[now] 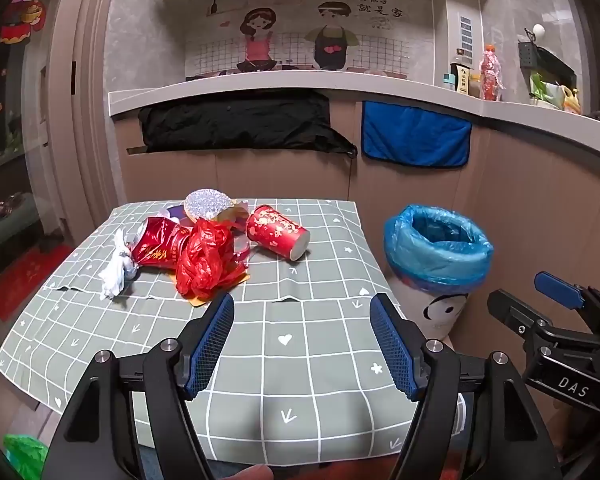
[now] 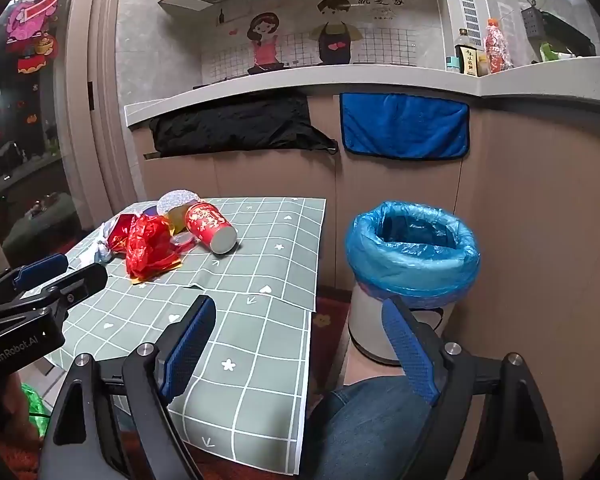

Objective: Collect trash

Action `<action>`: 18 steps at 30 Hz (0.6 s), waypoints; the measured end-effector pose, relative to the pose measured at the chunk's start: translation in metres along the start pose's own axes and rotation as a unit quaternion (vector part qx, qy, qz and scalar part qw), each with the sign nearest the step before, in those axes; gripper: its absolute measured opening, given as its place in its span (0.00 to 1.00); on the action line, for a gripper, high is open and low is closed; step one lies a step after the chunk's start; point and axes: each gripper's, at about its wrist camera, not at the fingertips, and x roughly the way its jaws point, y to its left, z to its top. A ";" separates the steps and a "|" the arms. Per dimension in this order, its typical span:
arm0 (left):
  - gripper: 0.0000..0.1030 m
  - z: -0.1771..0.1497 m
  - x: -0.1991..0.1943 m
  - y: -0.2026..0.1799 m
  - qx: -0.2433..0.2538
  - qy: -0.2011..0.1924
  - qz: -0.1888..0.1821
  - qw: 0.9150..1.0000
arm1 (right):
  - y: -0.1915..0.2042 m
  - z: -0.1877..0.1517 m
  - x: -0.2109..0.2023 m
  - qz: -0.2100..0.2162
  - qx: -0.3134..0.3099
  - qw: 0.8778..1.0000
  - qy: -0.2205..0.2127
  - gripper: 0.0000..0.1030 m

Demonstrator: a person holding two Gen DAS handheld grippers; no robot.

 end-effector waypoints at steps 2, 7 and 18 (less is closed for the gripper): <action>0.69 0.000 0.001 0.000 0.001 0.007 0.003 1.000 | 0.000 0.000 0.000 0.002 0.004 1.000 0.000 0.81; 0.69 0.000 0.000 -0.001 0.001 0.005 0.005 1.000 | 0.000 0.000 0.000 0.003 0.003 1.000 0.001 0.81; 0.69 0.000 0.001 -0.001 0.002 0.006 0.005 1.000 | -0.001 0.000 -0.001 0.000 0.003 1.000 0.000 0.81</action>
